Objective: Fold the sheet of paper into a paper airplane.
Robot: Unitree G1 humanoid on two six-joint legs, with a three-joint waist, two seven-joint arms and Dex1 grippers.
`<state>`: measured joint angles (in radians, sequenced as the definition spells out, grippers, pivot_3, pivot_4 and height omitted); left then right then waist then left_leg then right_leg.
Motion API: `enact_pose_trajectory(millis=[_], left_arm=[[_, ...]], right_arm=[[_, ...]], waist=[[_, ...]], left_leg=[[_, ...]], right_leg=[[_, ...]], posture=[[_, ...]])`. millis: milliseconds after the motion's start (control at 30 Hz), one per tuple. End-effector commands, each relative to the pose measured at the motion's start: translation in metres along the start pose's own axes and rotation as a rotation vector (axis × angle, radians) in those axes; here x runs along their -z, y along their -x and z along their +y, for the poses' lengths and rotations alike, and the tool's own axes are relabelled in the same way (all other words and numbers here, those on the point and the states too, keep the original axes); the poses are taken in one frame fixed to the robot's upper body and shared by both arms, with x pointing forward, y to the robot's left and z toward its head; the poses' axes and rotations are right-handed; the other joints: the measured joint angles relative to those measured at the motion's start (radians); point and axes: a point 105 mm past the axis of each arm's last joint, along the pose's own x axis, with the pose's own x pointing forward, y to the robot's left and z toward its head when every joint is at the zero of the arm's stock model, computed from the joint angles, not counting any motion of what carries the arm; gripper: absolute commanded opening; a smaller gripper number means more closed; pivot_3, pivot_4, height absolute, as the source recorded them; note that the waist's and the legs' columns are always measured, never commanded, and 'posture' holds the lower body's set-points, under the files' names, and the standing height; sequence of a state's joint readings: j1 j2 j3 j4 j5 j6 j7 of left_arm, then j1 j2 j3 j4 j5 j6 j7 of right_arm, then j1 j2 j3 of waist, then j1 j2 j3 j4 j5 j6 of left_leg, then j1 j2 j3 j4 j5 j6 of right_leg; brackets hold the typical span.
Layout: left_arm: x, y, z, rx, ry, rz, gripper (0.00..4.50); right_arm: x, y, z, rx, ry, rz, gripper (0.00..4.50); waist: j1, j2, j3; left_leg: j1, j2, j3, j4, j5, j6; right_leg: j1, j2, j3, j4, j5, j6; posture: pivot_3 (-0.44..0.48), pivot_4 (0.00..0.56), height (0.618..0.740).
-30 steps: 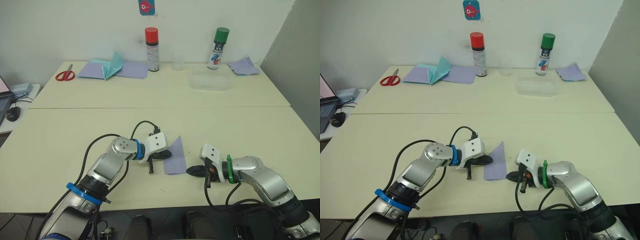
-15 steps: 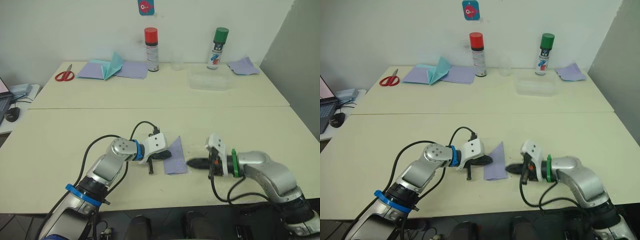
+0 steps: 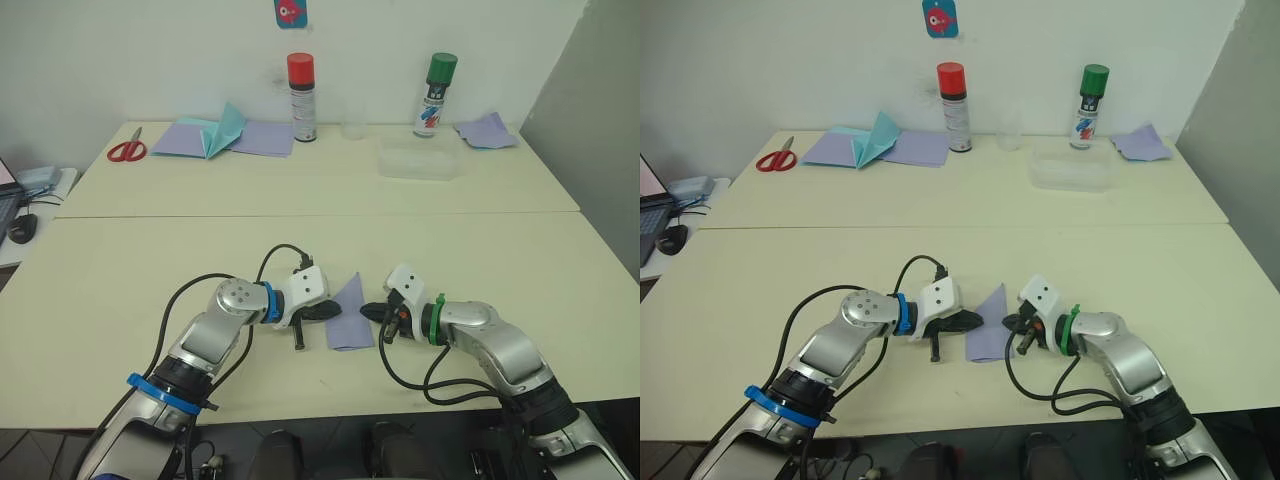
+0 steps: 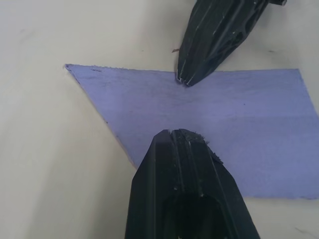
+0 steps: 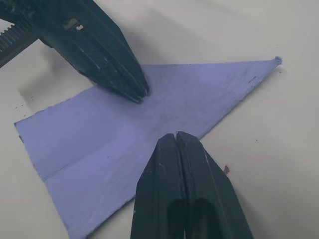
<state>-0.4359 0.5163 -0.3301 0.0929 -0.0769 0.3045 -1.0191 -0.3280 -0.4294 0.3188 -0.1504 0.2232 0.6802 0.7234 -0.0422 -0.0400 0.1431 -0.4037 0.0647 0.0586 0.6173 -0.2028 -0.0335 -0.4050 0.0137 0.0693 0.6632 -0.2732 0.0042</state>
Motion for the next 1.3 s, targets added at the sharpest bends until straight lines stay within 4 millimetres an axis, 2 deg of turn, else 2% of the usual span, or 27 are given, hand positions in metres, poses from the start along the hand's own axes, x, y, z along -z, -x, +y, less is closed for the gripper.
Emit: enact_pose_trajectory(millis=[33,100,133,233,300,433,633,800,1000,1300], left_arm=[[-0.001,0.023,0.023,-0.101,0.137,-0.067,0.02],[-0.005,0.033,0.024,-0.092,0.175,-0.102,0.53],[-0.008,0.036,0.023,-0.079,0.19,-0.117,0.64],[-0.014,0.044,0.025,-0.068,0.208,-0.15,1.58],[-0.015,0.048,0.028,-0.073,0.167,-0.147,2.22],[-0.01,0.052,0.031,-0.055,-0.056,-0.073,3.5],[-0.004,0.054,0.04,-0.01,-0.226,-0.027,3.5],[-0.006,0.054,0.039,0.008,-0.237,-0.07,3.5],[-0.012,0.053,0.03,0.027,-0.278,-0.122,3.5],[0.004,0.044,0.033,0.044,-0.37,-0.043,3.5]], right_arm=[[0.016,-0.004,0.004,-0.022,-0.004,0.067,0.0],[0.014,-0.005,0.003,-0.023,0.0,0.065,0.0],[0.014,-0.005,0.003,-0.023,0.003,0.065,0.0],[0.012,-0.004,0.001,-0.025,0.006,0.063,0.0],[0.012,-0.004,0.0,-0.027,0.007,0.062,0.0],[0.012,-0.005,0.001,-0.036,0.009,0.06,0.0],[0.002,-0.006,0.004,-0.052,0.025,0.017,0.0],[-0.015,0.0,0.01,-0.071,0.057,-0.062,0.0],[-0.015,0.0,0.012,-0.063,0.065,-0.064,0.0],[-0.017,-0.001,0.009,-0.061,0.058,-0.059,0.0]], waist=[[-0.001,0.0,0.001],[-0.005,-0.001,0.001],[-0.006,-0.001,0.001],[-0.009,-0.002,0.002],[-0.009,-0.002,0.002],[-0.009,-0.003,0.002],[-0.011,-0.003,0.002],[-0.013,-0.003,0.003],[-0.011,-0.003,0.003],[-0.007,-0.003,0.003]], left_leg=[[0.0,0.0,0.0,0.0,0.0,0.0],[0.0,0.0,0.0,0.0,0.0,0.0],[0.0,0.0,0.0,0.0,0.0,0.0],[0.0,0.0,0.001,-0.003,0.0,0.0],[0.0,0.0,0.001,-0.003,0.0,0.0],[0.0,0.0,0.0,-0.004,0.0,0.0],[0.0,0.0,0.001,-0.005,0.0,0.0],[-0.001,0.0,0.001,-0.005,0.0,0.0],[-0.015,0.0,0.001,-0.005,0.0,0.0],[-0.015,-0.001,0.001,-0.004,0.0,0.0]], right_leg=[[0.0,0.0,0.0,0.0,0.0,0.0],[0.0,0.001,-0.001,0.0,0.0,0.0],[-0.001,0.001,-0.001,0.0,0.0,0.0],[-0.001,0.001,-0.001,0.0,0.002,0.003],[-0.001,0.001,-0.001,0.0,0.002,0.003],[-0.001,0.001,0.0,0.0,0.002,0.003],[-0.002,0.001,-0.001,0.0,0.0,0.0],[-0.003,0.001,-0.001,0.0,0.001,0.002],[-0.015,0.001,-0.003,0.001,0.001,0.001],[-0.015,0.001,-0.005,0.002,0.001,0.001]], posture=[[0.0,0.15,0.74],[0.0,0.15,0.74],[0.0,0.15,0.74],[0.0,0.15,0.74],[0.0,0.15,0.74],[0.0,0.15,0.74],[0.0,0.15,0.74],[0.0,0.15,0.74],[0.0,0.15,0.74],[0.0,0.15,0.74]])
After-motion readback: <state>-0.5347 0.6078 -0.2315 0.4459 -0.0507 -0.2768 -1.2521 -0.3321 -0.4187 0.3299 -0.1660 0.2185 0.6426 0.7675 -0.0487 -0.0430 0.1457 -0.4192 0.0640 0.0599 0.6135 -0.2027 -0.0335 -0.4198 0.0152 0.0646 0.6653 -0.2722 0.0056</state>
